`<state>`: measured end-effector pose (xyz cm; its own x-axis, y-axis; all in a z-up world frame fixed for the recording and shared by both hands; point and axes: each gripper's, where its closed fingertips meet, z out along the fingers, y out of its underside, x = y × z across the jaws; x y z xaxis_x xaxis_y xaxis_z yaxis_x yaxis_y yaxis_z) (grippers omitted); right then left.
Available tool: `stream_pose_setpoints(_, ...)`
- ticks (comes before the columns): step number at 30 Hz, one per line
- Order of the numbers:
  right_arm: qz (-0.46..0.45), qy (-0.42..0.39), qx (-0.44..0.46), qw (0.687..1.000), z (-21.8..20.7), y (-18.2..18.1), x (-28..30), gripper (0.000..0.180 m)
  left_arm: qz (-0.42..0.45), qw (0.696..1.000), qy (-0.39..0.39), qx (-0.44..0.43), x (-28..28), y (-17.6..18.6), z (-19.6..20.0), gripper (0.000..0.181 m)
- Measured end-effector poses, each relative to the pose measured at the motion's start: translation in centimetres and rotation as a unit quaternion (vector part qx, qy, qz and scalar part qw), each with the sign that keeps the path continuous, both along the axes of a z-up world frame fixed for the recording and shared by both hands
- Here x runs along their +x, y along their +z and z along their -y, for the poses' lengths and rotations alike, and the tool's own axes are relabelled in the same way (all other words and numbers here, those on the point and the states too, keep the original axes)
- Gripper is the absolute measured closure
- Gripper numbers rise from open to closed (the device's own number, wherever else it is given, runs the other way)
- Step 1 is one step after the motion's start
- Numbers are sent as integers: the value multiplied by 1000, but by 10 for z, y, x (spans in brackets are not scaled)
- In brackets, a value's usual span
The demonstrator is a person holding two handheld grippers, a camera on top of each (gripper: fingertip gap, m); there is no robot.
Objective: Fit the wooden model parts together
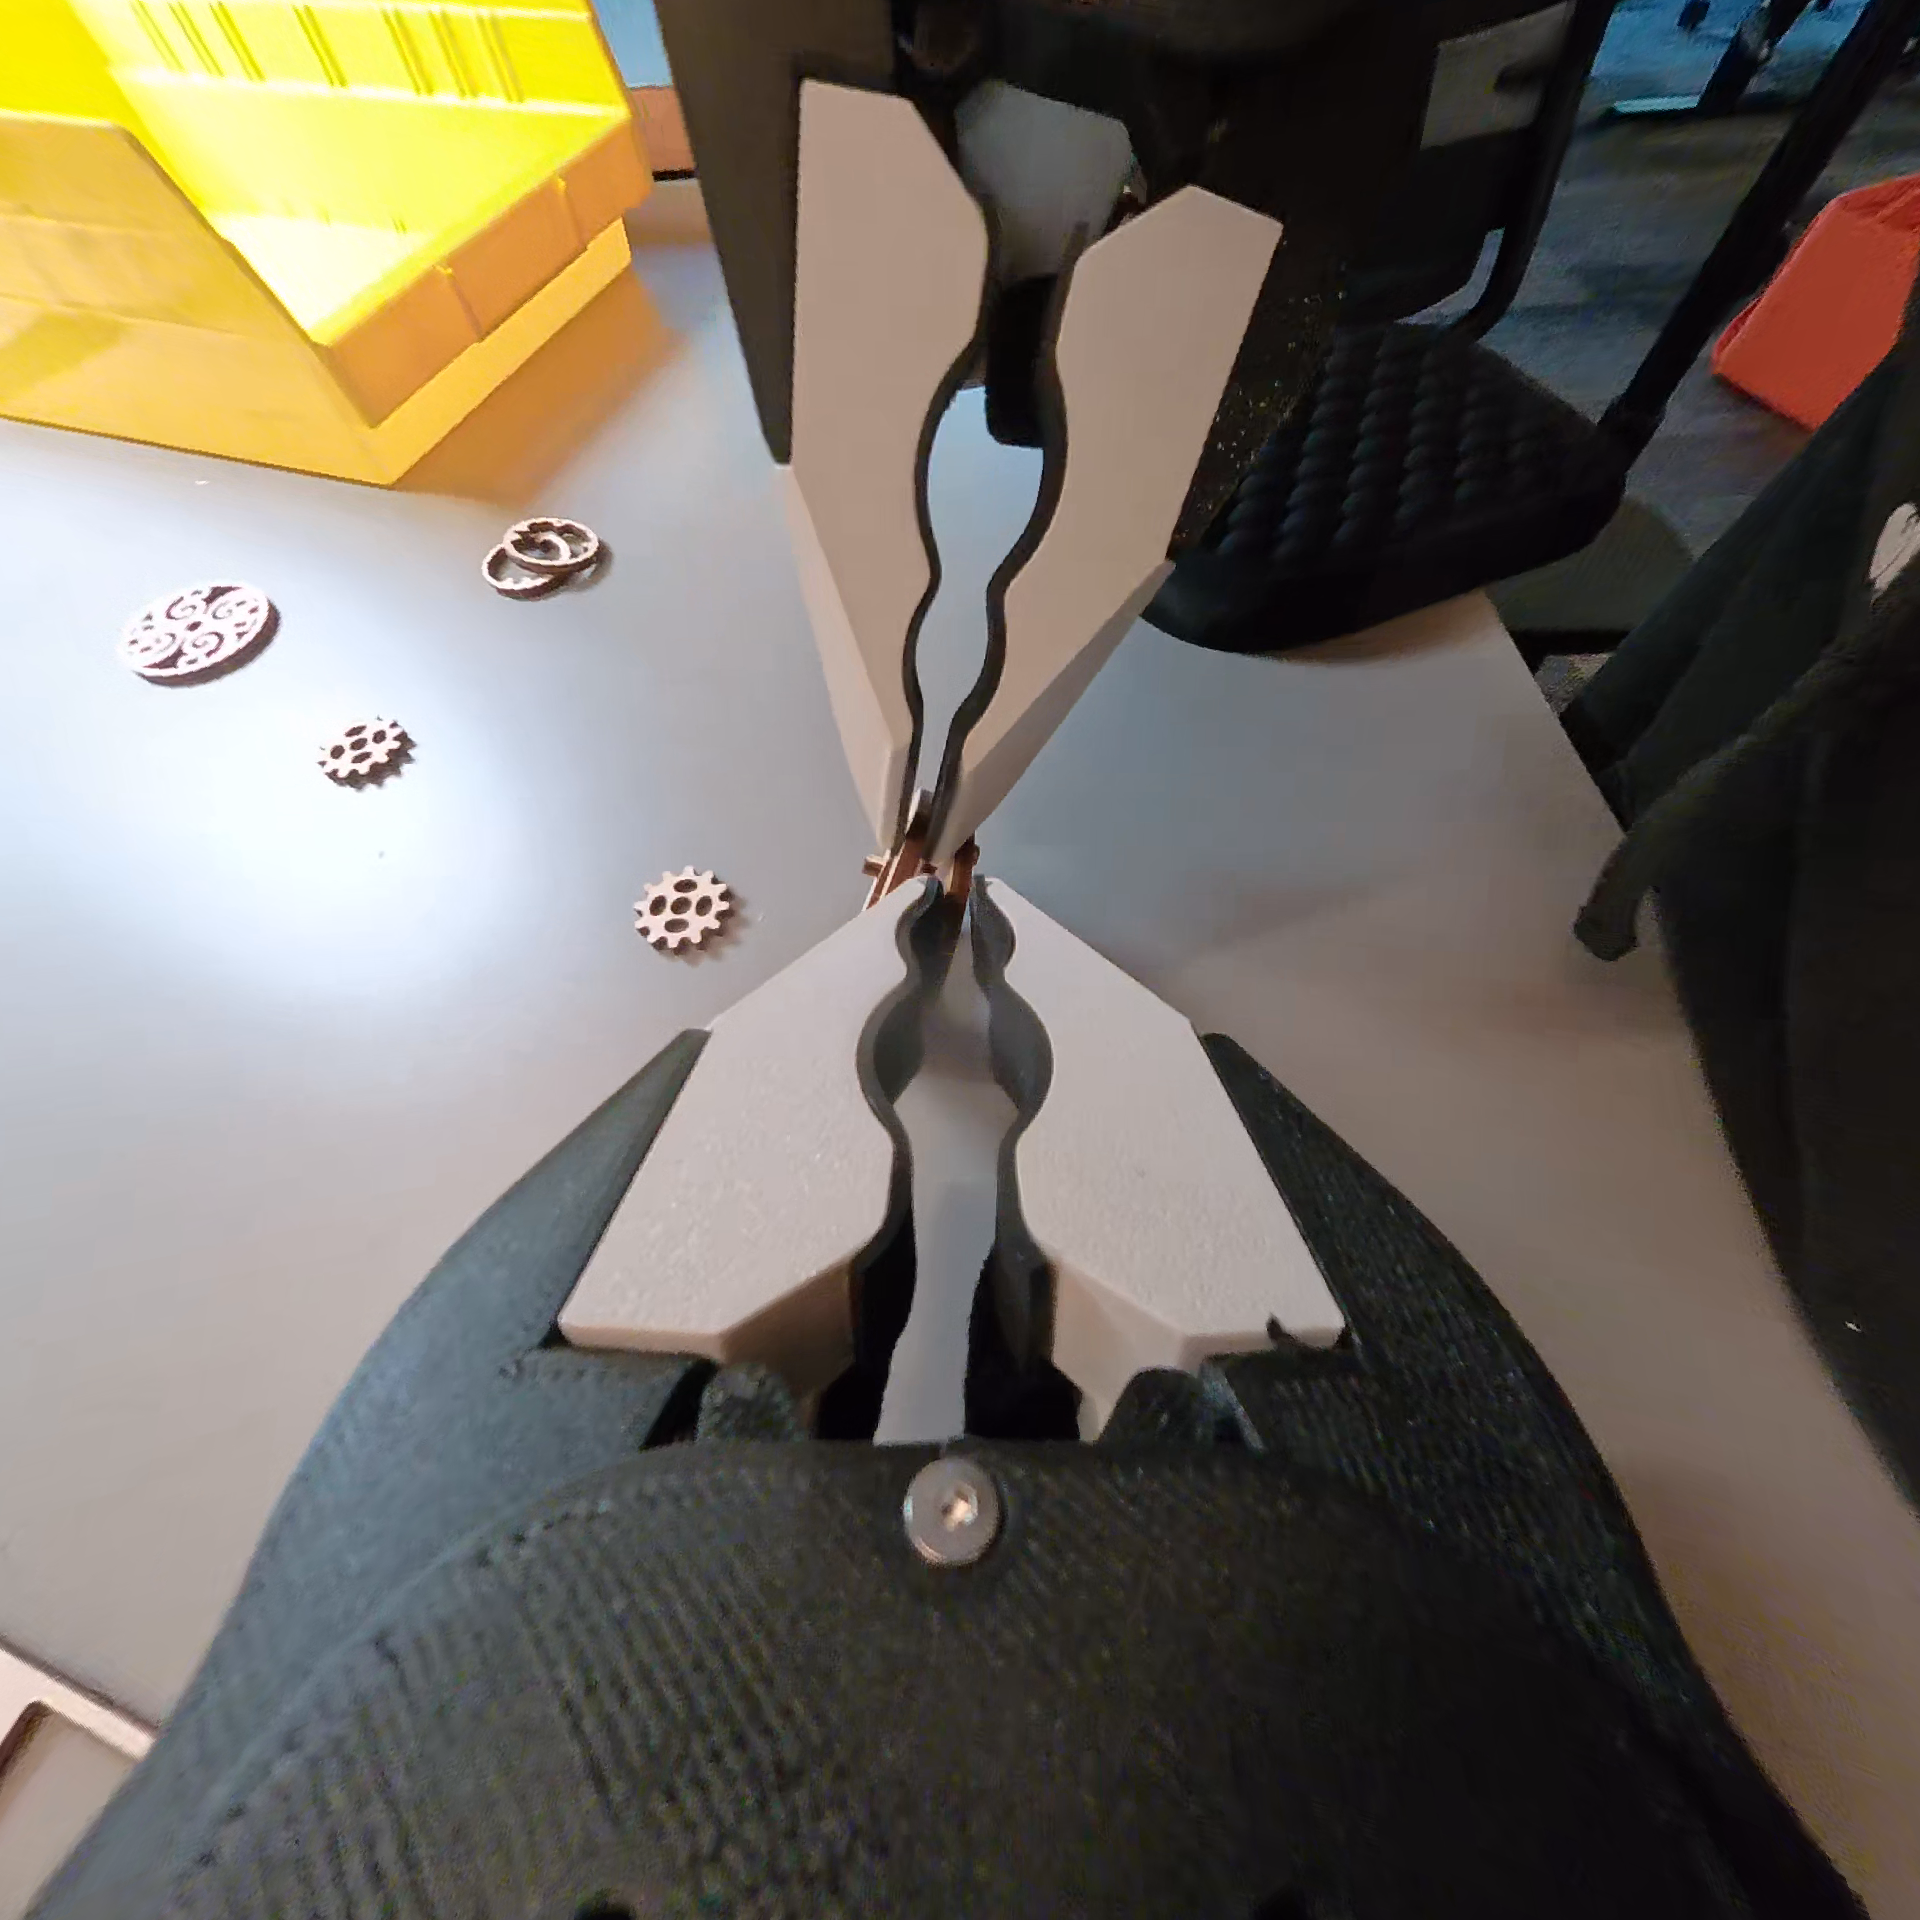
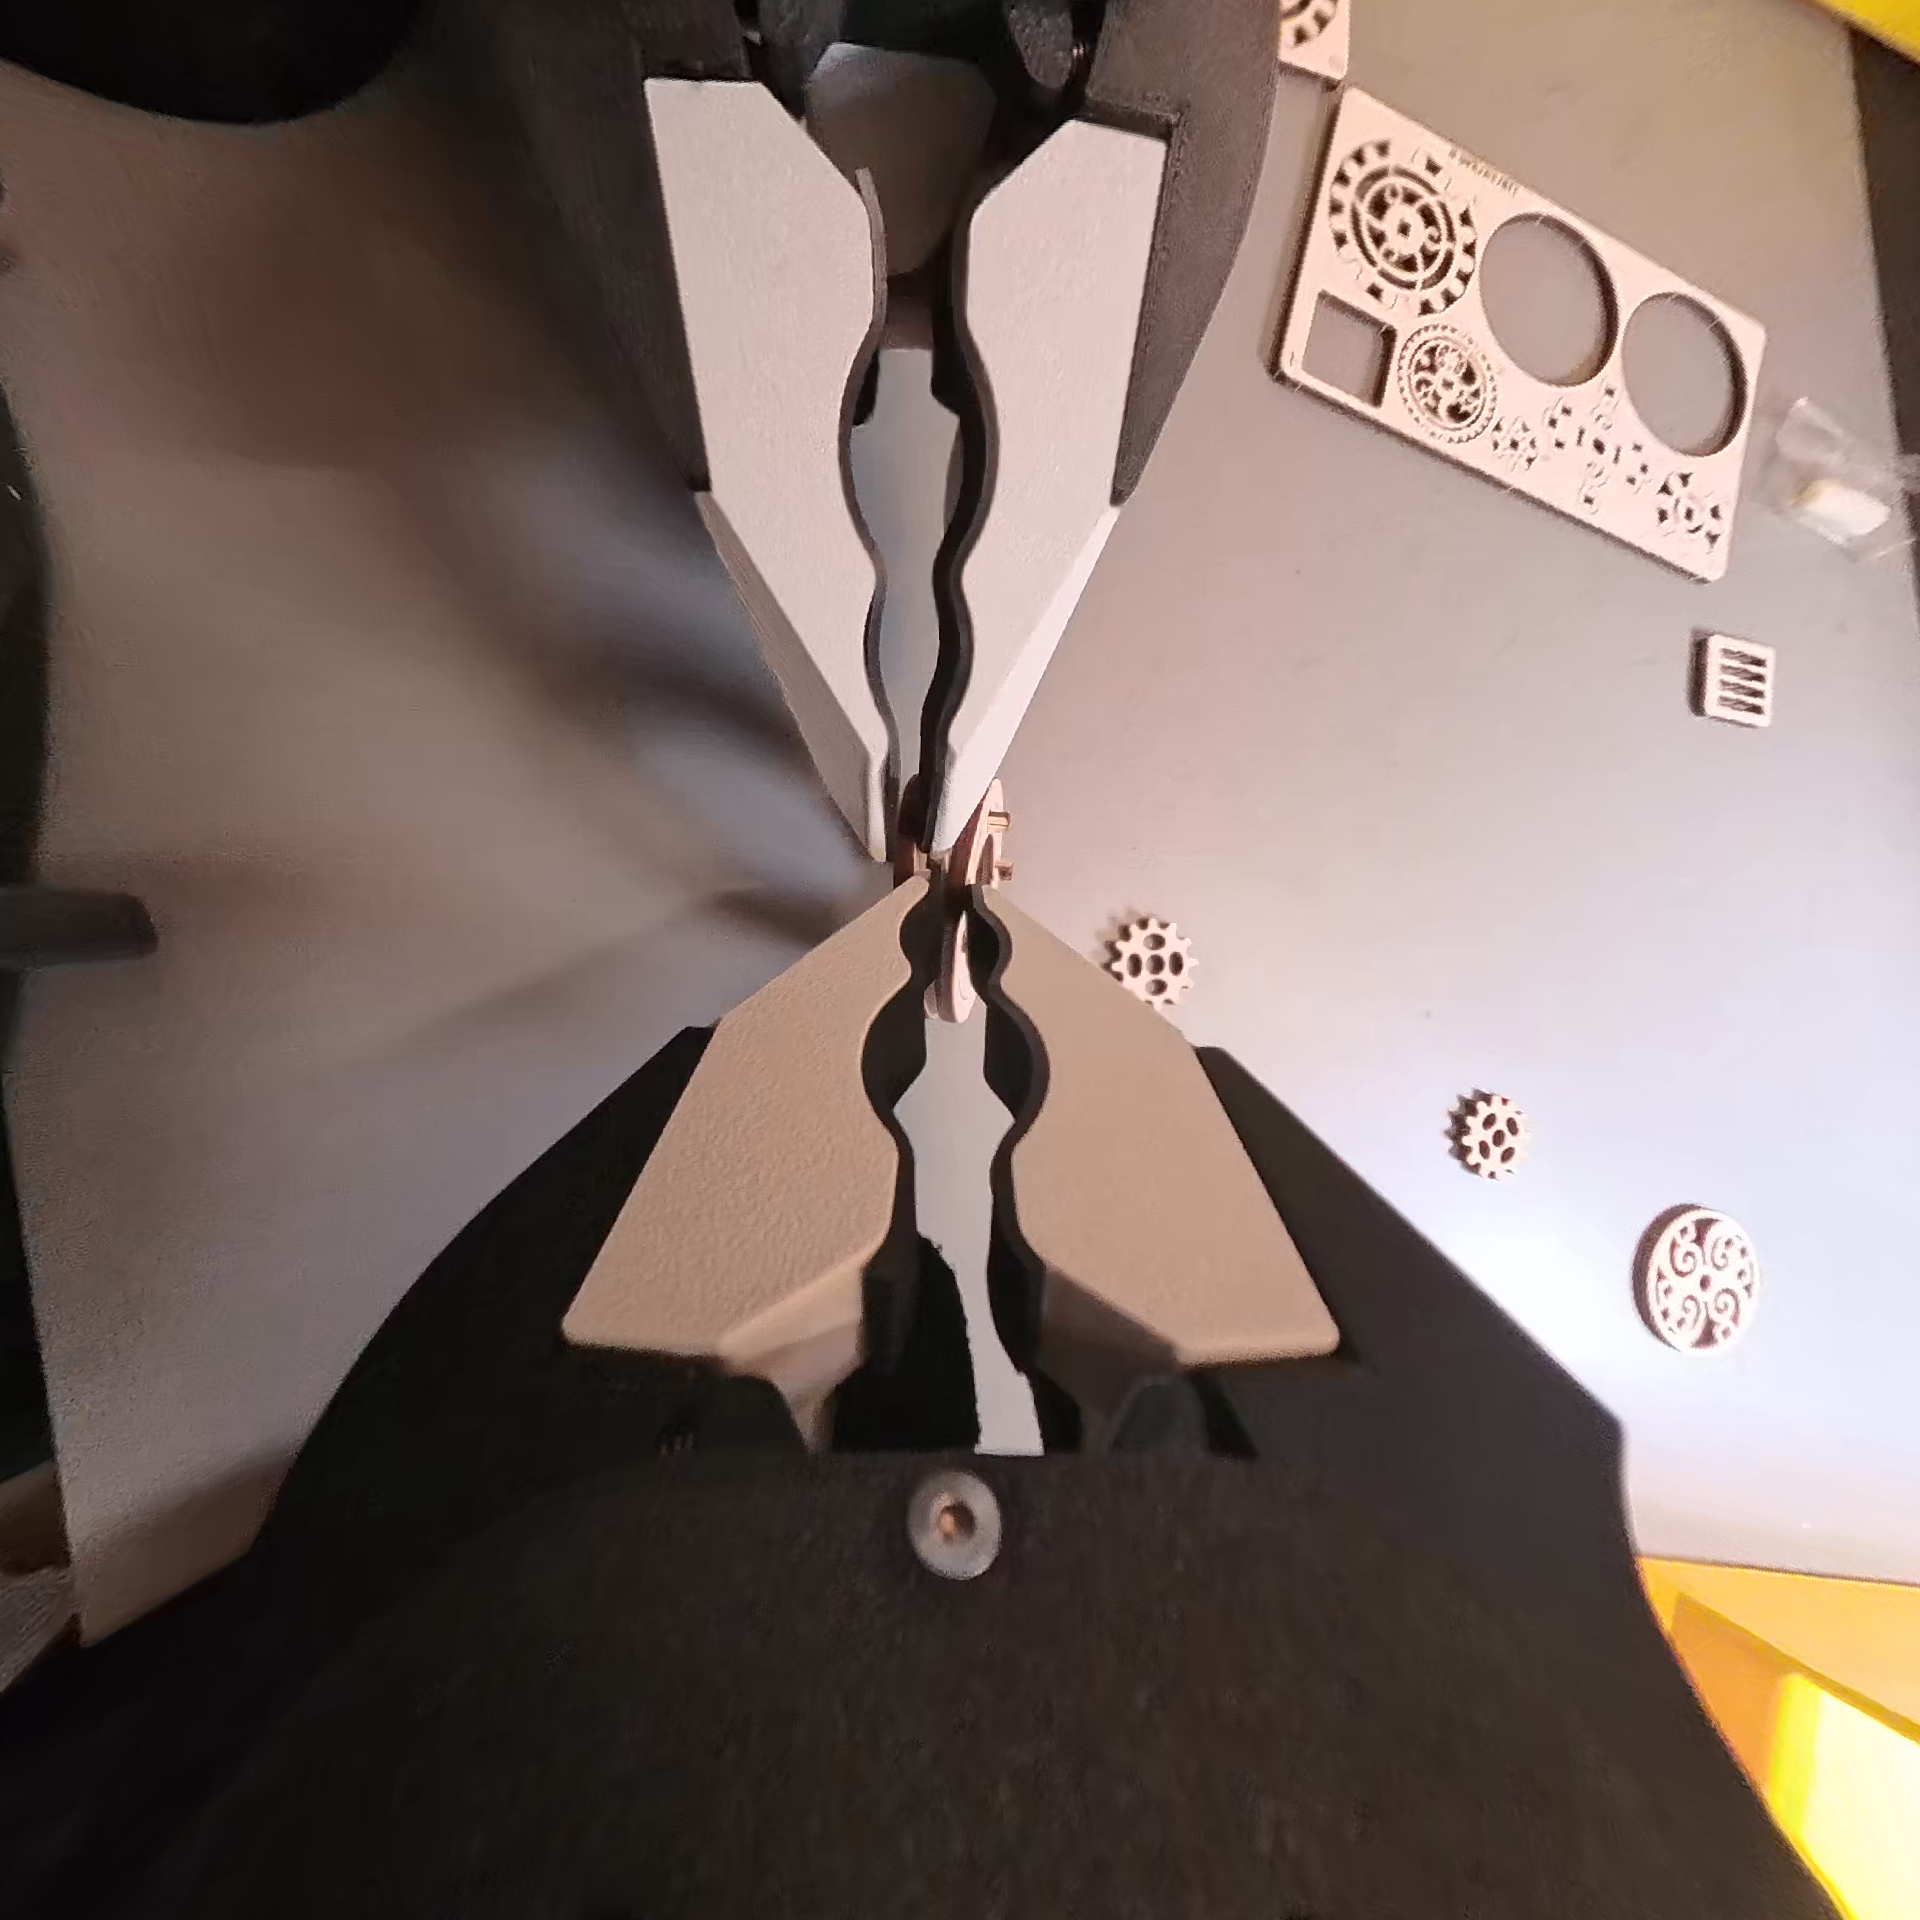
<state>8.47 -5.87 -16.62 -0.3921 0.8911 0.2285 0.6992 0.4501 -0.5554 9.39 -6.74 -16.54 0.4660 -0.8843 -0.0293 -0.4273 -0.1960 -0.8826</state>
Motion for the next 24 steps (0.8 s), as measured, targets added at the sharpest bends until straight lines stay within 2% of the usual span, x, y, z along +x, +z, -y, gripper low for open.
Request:
stream_pose_setpoints(1,-8,1,4,1000,0,0,0,178,0,1000,0,-1,0,0,0,178)
stream_pose_setpoints(5,5,17,77,997,-8,-15,7,175,-44,999,4,2,-5,-13,-1,171)
stream_pose_setpoints(7,-39,8,61,997,-6,-7,1,177,-41,999,5,6,-4,-13,-1,172)
stream_pose_setpoints(13,-45,-1,48,998,-13,-6,-2,177,-30,999,29,-1,-13,-13,-10,174)
stream_pose_setpoints(18,-56,-4,55,997,-17,-3,-3,178,-33,998,39,27,-14,-8,-14,174)
stream_pose_setpoints(21,-65,-23,26,997,-16,0,-5,178,-30,998,38,43,-12,-4,-14,174)
stream_pose_setpoints(24,-69,-77,-68,992,-16,4,-7,179,-39,997,42,59,-12,-2,-15,172)
